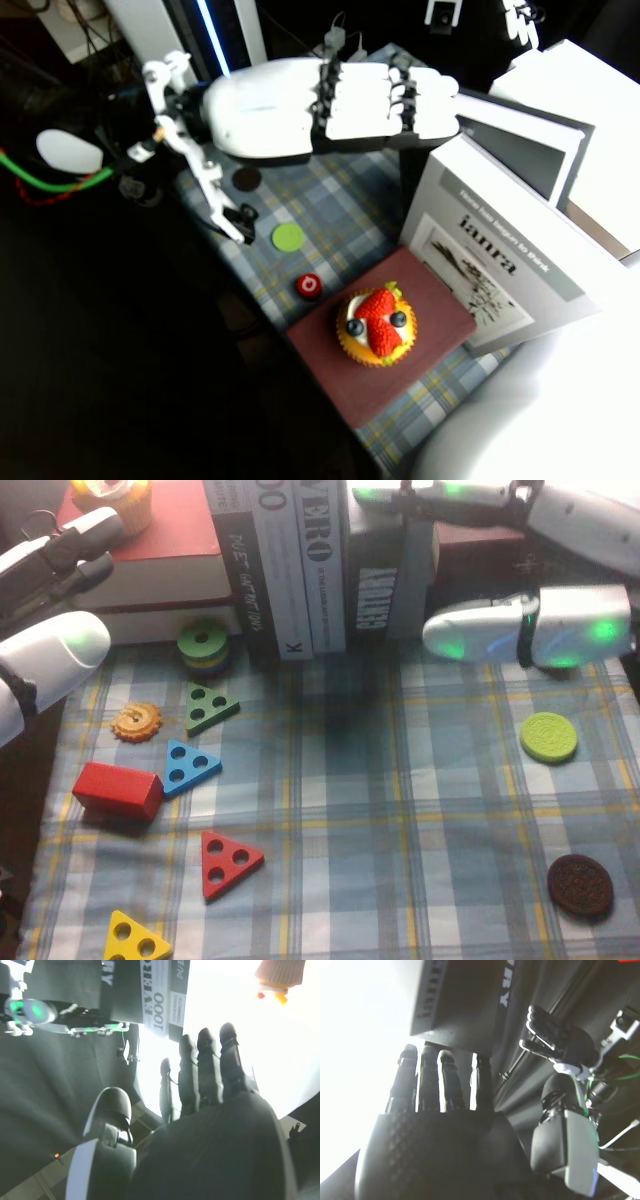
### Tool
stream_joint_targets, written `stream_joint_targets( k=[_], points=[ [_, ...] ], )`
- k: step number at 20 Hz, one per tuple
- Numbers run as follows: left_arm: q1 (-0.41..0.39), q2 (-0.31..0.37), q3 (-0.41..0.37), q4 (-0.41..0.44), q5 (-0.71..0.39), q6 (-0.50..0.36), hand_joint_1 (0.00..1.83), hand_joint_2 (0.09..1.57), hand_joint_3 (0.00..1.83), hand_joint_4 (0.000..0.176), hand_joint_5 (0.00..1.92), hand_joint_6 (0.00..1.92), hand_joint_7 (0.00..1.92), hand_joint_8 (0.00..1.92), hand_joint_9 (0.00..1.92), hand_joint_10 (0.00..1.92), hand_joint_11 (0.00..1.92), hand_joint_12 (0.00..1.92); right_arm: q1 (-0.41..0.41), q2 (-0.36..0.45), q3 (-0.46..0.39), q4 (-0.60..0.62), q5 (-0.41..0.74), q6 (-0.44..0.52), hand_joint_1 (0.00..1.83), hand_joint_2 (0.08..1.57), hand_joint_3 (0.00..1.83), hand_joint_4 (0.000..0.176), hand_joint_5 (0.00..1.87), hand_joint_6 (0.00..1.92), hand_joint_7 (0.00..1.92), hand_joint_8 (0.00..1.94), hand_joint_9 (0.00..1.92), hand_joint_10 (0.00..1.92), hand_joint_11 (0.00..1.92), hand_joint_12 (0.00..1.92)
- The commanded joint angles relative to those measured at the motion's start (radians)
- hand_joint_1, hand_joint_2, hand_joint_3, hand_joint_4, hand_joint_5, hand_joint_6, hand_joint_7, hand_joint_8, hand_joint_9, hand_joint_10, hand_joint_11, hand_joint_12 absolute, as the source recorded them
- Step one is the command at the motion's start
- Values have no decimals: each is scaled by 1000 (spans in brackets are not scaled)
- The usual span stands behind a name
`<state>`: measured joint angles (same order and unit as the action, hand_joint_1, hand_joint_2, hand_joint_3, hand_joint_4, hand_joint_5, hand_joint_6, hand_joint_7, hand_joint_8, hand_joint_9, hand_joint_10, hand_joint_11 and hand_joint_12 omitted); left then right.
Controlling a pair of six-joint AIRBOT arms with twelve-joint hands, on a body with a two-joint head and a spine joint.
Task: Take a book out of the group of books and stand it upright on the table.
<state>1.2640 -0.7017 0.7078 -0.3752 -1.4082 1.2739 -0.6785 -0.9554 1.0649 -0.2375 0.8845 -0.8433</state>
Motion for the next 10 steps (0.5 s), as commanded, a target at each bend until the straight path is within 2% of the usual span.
stream_joint_targets(
  k=[1, 6, 10],
  points=[
    [-5, 6, -3, 12, -135, -13, 193, 1348, 3, 176, 256, 0, 314, 0, 187, 0, 46, 131, 2, 0, -6, 19, 98, -5, 0, 1130, 13, 176, 393, 14, 0, 0, 0, 0, 0, 0],
    [2, 5, -6, 3, -143, -18, 224, 1349, 1, 176, 268, 2, 328, 3, 196, 4, 62, 146, -90, 48, -84, 20, 219, -2, 0, 1138, 11, 176, 374, 1, 0, 0, 0, 0, 0, 0],
    [9, 5, -8, 0, -145, -18, 254, 1362, 4, 176, 266, 0, 301, 0, 163, 0, 22, 134, -167, 74, -115, 14, 336, 42, 0, 1216, 11, 176, 353, 0, 0, 0, 0, 0, 0, 0]
  ],
)
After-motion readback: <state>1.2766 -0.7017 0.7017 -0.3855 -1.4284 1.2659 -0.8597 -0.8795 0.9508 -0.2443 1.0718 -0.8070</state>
